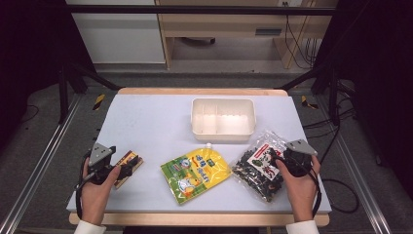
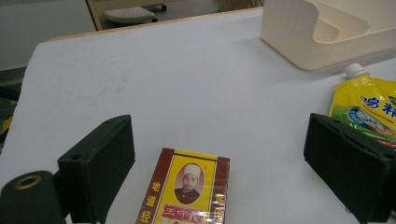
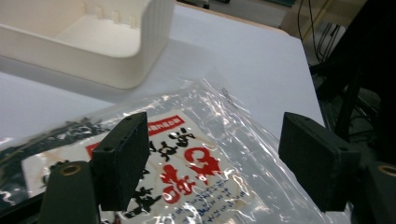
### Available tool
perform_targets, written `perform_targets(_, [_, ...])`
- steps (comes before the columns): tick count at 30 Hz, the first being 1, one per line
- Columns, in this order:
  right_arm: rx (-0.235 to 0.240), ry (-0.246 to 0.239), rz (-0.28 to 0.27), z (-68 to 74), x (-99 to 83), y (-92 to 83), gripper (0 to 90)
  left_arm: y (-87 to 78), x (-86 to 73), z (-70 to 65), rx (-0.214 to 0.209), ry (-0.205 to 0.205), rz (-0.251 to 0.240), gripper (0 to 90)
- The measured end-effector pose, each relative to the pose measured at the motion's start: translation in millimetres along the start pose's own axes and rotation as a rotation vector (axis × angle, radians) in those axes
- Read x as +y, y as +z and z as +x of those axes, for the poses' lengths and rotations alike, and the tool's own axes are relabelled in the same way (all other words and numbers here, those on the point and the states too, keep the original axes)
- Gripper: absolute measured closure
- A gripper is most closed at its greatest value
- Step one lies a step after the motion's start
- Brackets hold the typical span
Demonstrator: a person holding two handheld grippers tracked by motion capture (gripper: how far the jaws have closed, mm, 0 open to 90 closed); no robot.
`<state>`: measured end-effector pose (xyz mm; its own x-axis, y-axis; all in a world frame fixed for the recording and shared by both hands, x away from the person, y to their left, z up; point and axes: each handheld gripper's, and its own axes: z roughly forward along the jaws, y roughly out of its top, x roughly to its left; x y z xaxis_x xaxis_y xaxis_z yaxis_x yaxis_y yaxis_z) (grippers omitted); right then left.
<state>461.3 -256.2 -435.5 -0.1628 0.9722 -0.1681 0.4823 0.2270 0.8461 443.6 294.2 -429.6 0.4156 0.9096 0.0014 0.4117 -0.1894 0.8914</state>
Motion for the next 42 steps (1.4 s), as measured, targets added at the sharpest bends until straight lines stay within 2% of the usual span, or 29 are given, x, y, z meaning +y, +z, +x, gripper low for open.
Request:
perform_targets(2, [-0.016, 0.008, 0.018, -4.1, -1.6, 1.6, 22.9, 0.7, 0.9, -0.3, 0.000, 0.006, -0.003, 8.5])
perform_targets(6, [-0.040, 0.009, 0.000, -9.2, -1.3, -0.3, 21.5, 2.5, 1.3, 0.6, -0.004, 0.005, -0.003, 8.4])
perform_targets(14, [-0.035, 0.017, 0.006, -16.9, -3.6, -2.3, 22.5, 2.4, 1.4, 2.1, -0.015, -0.006, -0.009, 8.3])
perform_targets(17, [-0.039, 0.025, 0.013, -30.2, -4.6, -1.3, 30.7, 3.8, 1.6, 1.3, -0.023, 0.002, -0.004, 8.3])
perform_targets(18, [-0.049, 0.042, 0.015, -44.6, -5.9, 0.9, 37.2, 4.8, 1.7, 0.2, -0.028, 0.007, -0.001, 8.3])
perform_targets(19, [-0.049, 0.042, 0.015, -44.6, -5.9, 0.9, 37.2, 4.8, 1.7, 0.2, -0.028, 0.007, -0.001, 8.3])
perform_targets(22, [-0.053, 0.069, 0.022, -67.0, -9.7, 7.5, 48.9, 6.5, 1.3, -2.0, -0.026, 0.020, 0.008, 8.3])
perform_targets(23, [-0.041, 0.088, 0.024, -79.2, -13.1, 13.4, 55.4, 6.7, 1.2, -2.5, -0.025, 0.023, 0.011, 8.3])
perform_targets(25, [-0.027, 0.093, 0.042, -86.9, -15.6, 19.8, 60.4, 6.5, 1.2, -3.3, -0.023, 0.029, 0.013, 8.4])
perform_targets(30, [0.014, 0.082, 0.078, -99.3, -23.1, 33.7, 62.9, 7.3, 1.0, -4.5, -0.023, 0.036, 0.018, 8.5])
perform_targets(31, [0.031, 0.096, 0.084, -102.0, -25.5, 35.5, 62.8, 7.5, 1.0, -4.7, -0.024, 0.037, 0.018, 8.5])
perform_targets(32, [0.077, 0.140, 0.093, -107.0, -31.7, 38.6, 61.1, 7.7, 1.1, -4.9, -0.025, 0.039, 0.020, 8.5])
perform_targets(33, [0.090, 0.147, 0.098, -107.6, -34.0, 39.7, 59.8, 8.2, 1.1, -5.4, -0.029, 0.043, 0.023, 8.5])
perform_targets(38, [0.128, 0.152, 0.140, -106.2, -42.1, 44.4, 53.5, 9.2, 1.2, -7.9, -0.034, 0.046, 0.022, 8.6])
perform_targets(42, [0.148, 0.181, 0.139, -106.8, -42.6, 46.1, 49.6, 8.8, 1.3, -9.0, -0.036, 0.053, 0.026, 8.6])
